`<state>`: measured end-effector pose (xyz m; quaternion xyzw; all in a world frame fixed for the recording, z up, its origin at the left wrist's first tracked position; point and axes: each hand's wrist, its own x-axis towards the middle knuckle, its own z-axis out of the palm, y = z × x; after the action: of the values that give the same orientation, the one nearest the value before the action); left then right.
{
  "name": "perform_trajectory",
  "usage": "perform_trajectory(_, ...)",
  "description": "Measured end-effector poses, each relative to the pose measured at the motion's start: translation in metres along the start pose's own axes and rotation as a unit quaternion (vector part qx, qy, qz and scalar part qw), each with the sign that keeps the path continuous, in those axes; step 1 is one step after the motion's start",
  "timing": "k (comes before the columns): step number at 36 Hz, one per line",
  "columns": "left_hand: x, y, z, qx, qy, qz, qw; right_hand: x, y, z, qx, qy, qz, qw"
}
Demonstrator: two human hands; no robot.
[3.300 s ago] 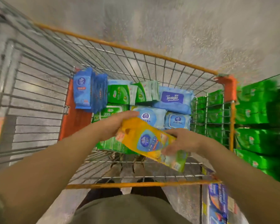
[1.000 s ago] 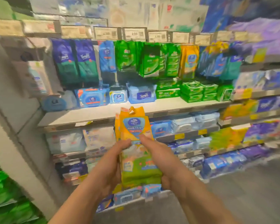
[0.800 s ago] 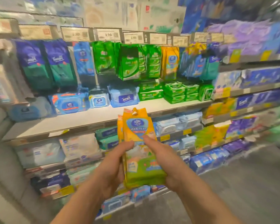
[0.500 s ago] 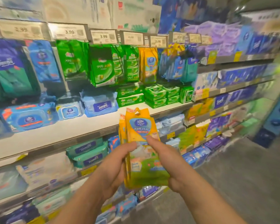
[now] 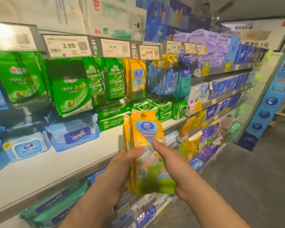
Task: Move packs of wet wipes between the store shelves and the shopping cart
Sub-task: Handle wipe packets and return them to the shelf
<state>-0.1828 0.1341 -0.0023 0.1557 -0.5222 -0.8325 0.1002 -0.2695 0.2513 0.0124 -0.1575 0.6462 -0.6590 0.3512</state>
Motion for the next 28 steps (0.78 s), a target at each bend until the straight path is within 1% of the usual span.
perform_trajectory(3, 0.020, 0.003, -0.002, 0.036, -0.021, 0.007, 0.999, 0.021, -0.006, -0.010, -0.020, 0.021, -0.033, 0.999)
perform_trajectory(4, 0.031, 0.005, 0.001, 0.016, -0.034, 0.010, 0.999, 0.029, -0.007, -0.015, -0.024, 0.027, -0.042, 0.998)
perform_trajectory(5, 0.042, 0.007, 0.008, -0.008, -0.014, 0.010, 1.000, 0.037, -0.009, -0.019, -0.023, 0.032, -0.049, 0.998)
perform_trajectory(7, 0.057, 0.006, 0.012, -0.027, -0.006, 0.015, 0.999, 0.054, -0.011, -0.029, -0.008, 0.030, -0.052, 0.998)
perform_trajectory(10, 0.085, 0.004, 0.013, -0.001, 0.027, 0.042, 0.999, 0.083, -0.017, -0.046, 0.007, 0.022, -0.051, 0.998)
perform_trajectory(13, 0.113, 0.010, 0.024, 0.036, 0.063, 0.056, 0.996, 0.112, -0.025, -0.062, 0.025, -0.003, -0.050, 0.998)
perform_trajectory(15, 0.130, 0.010, 0.031, 0.033, 0.075, 0.065, 0.995, 0.133, -0.029, -0.072, 0.041, -0.014, -0.041, 0.998)
perform_trajectory(17, 0.148, 0.010, 0.036, 0.013, 0.089, 0.071, 0.993, 0.154, -0.034, -0.085, 0.030, -0.007, -0.048, 0.998)
perform_trajectory(21, 0.181, 0.013, 0.050, 0.005, 0.125, 0.088, 0.988, 0.188, -0.051, -0.107, -0.038, -0.031, -0.064, 0.997)
perform_trajectory(28, 0.215, 0.013, 0.055, -0.009, 0.168, 0.121, 0.978, 0.222, -0.068, -0.122, -0.039, -0.100, -0.065, 0.992)
